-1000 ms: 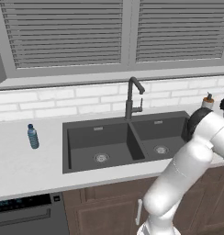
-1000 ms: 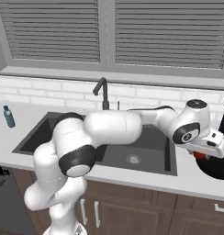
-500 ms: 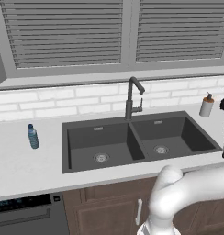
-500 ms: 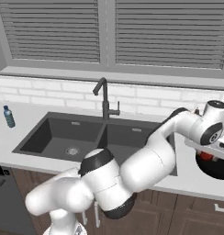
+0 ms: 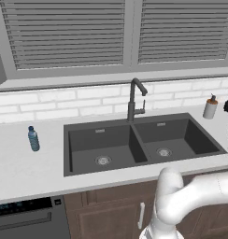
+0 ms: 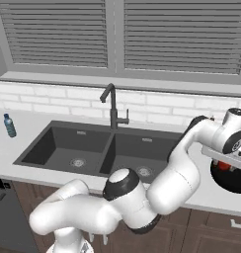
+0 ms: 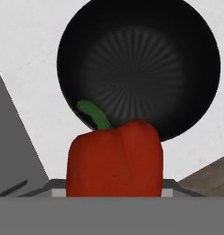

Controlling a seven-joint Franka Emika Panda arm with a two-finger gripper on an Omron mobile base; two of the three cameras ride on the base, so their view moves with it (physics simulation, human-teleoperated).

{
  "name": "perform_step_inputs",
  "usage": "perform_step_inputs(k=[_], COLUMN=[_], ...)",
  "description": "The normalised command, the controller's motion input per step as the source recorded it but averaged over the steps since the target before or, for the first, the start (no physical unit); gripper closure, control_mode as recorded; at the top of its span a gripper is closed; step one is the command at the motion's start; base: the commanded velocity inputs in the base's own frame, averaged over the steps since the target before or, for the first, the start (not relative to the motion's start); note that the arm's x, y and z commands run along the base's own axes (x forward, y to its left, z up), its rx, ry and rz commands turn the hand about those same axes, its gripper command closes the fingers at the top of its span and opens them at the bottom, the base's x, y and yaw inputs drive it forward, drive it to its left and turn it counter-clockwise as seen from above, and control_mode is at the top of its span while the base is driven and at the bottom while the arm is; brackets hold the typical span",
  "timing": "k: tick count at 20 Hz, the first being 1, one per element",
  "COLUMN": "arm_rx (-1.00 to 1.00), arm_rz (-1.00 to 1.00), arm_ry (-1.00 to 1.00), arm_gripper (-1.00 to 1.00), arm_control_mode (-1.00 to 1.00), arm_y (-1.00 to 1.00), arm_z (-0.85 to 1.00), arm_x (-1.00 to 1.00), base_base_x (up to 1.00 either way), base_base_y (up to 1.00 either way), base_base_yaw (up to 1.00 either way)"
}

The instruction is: Pick the bell pepper from the sink and place it in the bowl. Then pick the bowl and place it in the microwave. Then close the microwave door and press the start button.

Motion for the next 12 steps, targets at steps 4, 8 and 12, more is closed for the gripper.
perform_step_inputs(k=[4,8,12], arm_rx=[0.01,0.0,0.0], arm_rz=[0.0,0.0,0.0], arm_ry=[0.0,0.0,-0.1], arm_gripper=[1.0,1.0,1.0], arm_control_mode=[-1.0,-1.0,-1.0], arm_y=[-0.22,-0.17,-0.08], arm_z=[-0.24,-0.37,-0.19], arm_x=[0.06,0.11,0.14], base_base_x=[0.0,0.0,0.0], base_base_y=[0.0,0.0,0.0], base_base_yaw=[0.0,0.0,0.0])
